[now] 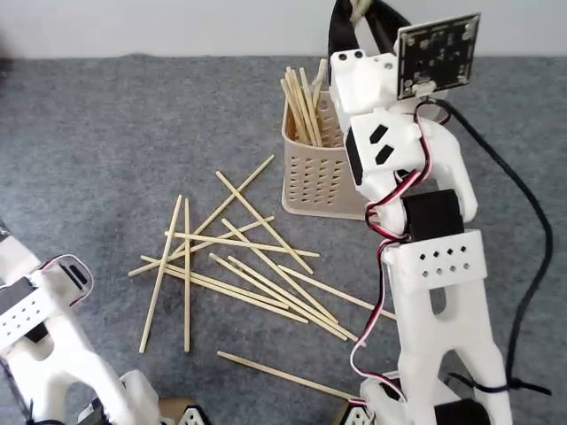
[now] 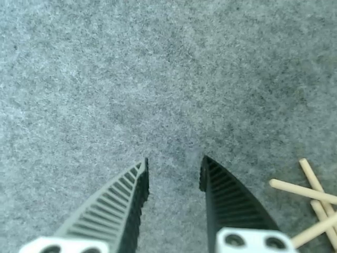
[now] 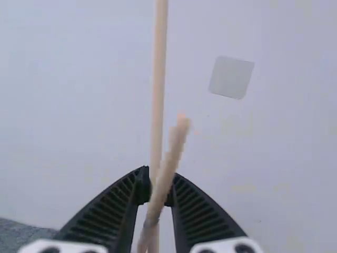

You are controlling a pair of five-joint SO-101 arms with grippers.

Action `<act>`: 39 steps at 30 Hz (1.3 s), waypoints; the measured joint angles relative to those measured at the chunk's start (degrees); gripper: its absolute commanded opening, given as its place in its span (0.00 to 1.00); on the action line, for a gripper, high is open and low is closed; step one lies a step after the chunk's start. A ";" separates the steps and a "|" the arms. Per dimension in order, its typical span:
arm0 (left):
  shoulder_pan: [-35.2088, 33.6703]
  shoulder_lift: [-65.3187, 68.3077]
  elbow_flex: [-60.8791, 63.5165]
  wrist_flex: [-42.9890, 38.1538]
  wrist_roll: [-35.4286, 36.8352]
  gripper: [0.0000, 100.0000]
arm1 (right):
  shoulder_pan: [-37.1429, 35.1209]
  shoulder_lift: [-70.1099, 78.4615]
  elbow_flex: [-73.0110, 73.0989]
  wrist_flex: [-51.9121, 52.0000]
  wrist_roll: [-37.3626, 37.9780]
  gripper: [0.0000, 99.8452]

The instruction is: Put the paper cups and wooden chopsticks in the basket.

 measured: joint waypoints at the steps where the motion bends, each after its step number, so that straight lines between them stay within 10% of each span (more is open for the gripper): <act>1: 0.00 0.00 0.00 0.00 0.00 0.16 | 0.00 0.44 0.00 -0.26 0.00 0.01; 33: 0.00 0.00 0.00 0.00 0.00 0.16 | 0.09 5.80 8.00 -1.58 0.00 0.01; 39: 0.00 0.00 0.00 0.00 0.00 0.16 | 0.00 5.80 11.25 -1.58 0.00 0.16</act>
